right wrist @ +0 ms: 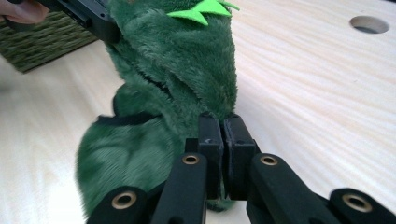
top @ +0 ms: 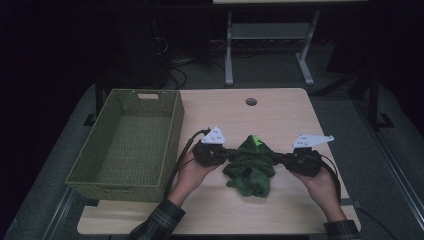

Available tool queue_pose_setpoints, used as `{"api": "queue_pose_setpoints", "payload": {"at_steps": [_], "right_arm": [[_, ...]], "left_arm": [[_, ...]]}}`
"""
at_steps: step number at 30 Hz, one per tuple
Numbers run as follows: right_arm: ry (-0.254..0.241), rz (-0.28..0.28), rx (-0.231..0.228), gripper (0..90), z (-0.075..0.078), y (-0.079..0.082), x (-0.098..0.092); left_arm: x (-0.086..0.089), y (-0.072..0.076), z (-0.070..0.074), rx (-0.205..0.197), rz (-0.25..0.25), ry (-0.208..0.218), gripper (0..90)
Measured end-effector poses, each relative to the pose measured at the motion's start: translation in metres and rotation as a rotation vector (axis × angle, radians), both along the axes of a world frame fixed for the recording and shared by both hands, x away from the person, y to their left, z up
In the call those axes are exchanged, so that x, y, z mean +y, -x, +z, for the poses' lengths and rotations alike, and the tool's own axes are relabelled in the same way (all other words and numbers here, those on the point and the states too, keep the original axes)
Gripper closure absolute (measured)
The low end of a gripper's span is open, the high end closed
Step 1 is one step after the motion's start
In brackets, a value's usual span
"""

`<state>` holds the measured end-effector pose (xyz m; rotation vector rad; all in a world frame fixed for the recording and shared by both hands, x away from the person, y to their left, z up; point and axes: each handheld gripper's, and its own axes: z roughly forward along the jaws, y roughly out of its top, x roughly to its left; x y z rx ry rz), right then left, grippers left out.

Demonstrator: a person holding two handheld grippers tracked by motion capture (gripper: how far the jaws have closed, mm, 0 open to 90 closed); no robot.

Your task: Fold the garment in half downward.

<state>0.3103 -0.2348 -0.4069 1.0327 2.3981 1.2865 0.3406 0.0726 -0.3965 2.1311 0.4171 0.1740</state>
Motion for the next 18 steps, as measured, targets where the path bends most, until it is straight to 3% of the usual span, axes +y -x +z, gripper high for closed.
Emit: {"api": "queue_pose_setpoints", "payload": {"at_steps": [8, 18], "right_arm": [[-0.011, 0.032, 0.010, 86.6, -0.012, 0.023, 0.001], [-0.010, 0.066, 0.041, 84.1, -0.029, 0.044, 0.001]], "left_arm": [[0.004, 0.023, -0.013, 0.002, -0.041, -0.002, 86.7], [0.002, 0.043, -0.042, 0.059, -0.079, -0.048, 86.6]]}}
